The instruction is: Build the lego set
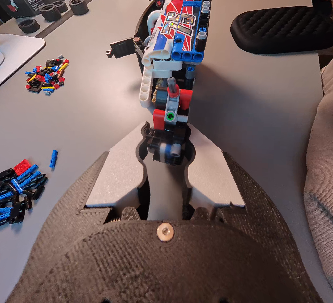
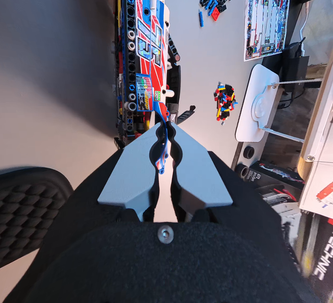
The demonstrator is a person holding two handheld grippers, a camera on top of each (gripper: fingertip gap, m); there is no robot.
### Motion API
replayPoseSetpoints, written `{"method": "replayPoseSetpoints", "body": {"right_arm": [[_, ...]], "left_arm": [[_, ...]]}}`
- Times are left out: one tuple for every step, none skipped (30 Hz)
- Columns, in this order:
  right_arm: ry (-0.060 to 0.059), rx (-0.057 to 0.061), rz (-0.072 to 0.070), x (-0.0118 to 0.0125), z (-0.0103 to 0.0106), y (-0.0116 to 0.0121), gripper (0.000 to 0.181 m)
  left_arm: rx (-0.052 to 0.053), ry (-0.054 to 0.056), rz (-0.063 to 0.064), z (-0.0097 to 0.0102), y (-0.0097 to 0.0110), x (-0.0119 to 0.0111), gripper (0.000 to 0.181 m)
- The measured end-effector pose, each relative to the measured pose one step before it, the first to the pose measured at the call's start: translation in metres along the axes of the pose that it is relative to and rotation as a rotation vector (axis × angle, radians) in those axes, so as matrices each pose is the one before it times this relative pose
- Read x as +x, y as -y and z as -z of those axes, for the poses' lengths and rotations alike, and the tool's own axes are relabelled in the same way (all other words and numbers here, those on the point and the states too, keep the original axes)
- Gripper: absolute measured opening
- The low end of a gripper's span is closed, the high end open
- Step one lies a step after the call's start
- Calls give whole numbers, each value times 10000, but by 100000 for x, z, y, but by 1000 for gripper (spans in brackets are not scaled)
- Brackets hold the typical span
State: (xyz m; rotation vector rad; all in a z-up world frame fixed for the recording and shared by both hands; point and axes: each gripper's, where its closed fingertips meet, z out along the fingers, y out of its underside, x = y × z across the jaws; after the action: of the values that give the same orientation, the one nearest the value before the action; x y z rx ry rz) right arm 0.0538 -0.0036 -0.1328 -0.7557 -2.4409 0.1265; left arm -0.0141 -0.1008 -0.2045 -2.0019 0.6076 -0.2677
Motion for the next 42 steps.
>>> {"method": "replayPoseSetpoints", "body": {"right_arm": [[-19,123,-321,53,47,2,1],[-56,134,-373,15,50,-3,1],[-108,211,-253,-10,113,11,2],[-102,223,-253,27,289,-1,8],[-69,213,-207,96,492,-19,13],[-143,67,-157,288,512,-246,10],[-127,-228,57,225,273,-704,9],[-22,-110,51,-90,115,-467,5],[80,-68,-6,-313,-20,-302,2],[38,22,-33,-243,13,-77,2],[-33,-24,-15,-46,45,-121,3],[9,-69,-19,-57,10,-162,5],[29,37,-68,-119,-65,-13,3],[-119,10,-17,98,-118,-53,3],[-84,6,15,72,-95,-20,3],[-5,-6,-94,5,-95,-21,2],[9,-19,-112,4,-101,-49,2],[34,7,-52,-8,-31,16,1],[-10,-27,-59,31,-41,-17,1],[36,19,-24,-8,25,-74,1],[169,120,-232,-40,96,-141,1],[91,156,-367,62,3,-147,1],[-124,60,-104,149,-164,-20,1],[-212,-133,219,93,-220,220,1],[-80,-204,251,2,-118,170,1],[116,31,-17,-63,13,66,1],[90,142,-255,65,-3,-120,1],[-46,89,-140,96,-21,-92,1],[-209,-9,36,90,-68,43,1],[-195,13,70,25,-46,116,2],[-36,86,-61,-42,66,96,2],[110,161,-243,-93,198,86,2],[87,327,-412,38,413,208,4],[-33,508,-407,294,652,350,13],[98,390,-369,108,765,119,21],[135,336,-352,-45,736,-70,24],[104,354,-299,-170,629,-209,29],[62,291,-255,-276,448,-393,33],[-21,207,-195,-289,251,-575,38],[-68,154,-102,-346,32,-643,41],[-13,105,-23,-529,-164,-617,44],[-66,110,36,-506,-307,-481,46]], "left_arm": [[7,-44,64,1,-3,-27,36],[33,-24,53,32,31,-37,36],[-4,9,1,37,9,-12,36],[-12,38,-77,10,4,39,36],[-1,27,-86,-3,25,79,36],[-12,30,-74,-1,0,48,36],[0,21,-8,-6,8,18,36],[-5,9,39,-18,14,-15,36],[-3,-4,22,-13,2,-11,36],[-4,23,-47,-12,10,27,36],[-1,40,-83,-21,26,53,36],[-1,28,-56,-39,23,57,36],[-5,12,-22,-22,13,19,36],[6,20,1,4,4,-22,36],[6,4,5,2,-7,-4,36],[0,11,-20,7,-14,-9,36],[0,15,-34,6,-10,-3,36],[0,6,-27,11,-4,-8,36],[5,-7,17,1,1,-9,36],[16,-11,17,-21,35,-7,36],[17,8,-38,-41,93,16,36],[15,15,-44,-22,131,41,36],[-40,-1,8,-1,-5,8,36],[-25,-33,86,23,-199,-73,36],[34,-63,140,93,-152,-91,36],[15,-17,30,81,-3,-31,36],[6,15,-52,-20,100,89,36],[-12,14,-42,-22,83,87,36],[-17,11,17,23,-24,-57,37],[16,-29,87,45,-73,-69,37],[10,1,13,16,-38,-44,37],[-15,82,-116,1,36,-22,36],[-21,183,-223,-11,21,-140,36],[-4,183,-280,45,17,-183,36],[49,75,-254,72,66,-55,36],[63,84,-260,55,26,-82,37],[-18,131,-239,30,-66,-166,37],[-2,168,-269,18,-41,-215,37],[37,225,-383,23,38,-247,37],[27,312,-492,14,6,-336,36],[-60,318,-489,-30,-116,-374,36],[-25,246,-432,-55,-97,-276,36]]}}
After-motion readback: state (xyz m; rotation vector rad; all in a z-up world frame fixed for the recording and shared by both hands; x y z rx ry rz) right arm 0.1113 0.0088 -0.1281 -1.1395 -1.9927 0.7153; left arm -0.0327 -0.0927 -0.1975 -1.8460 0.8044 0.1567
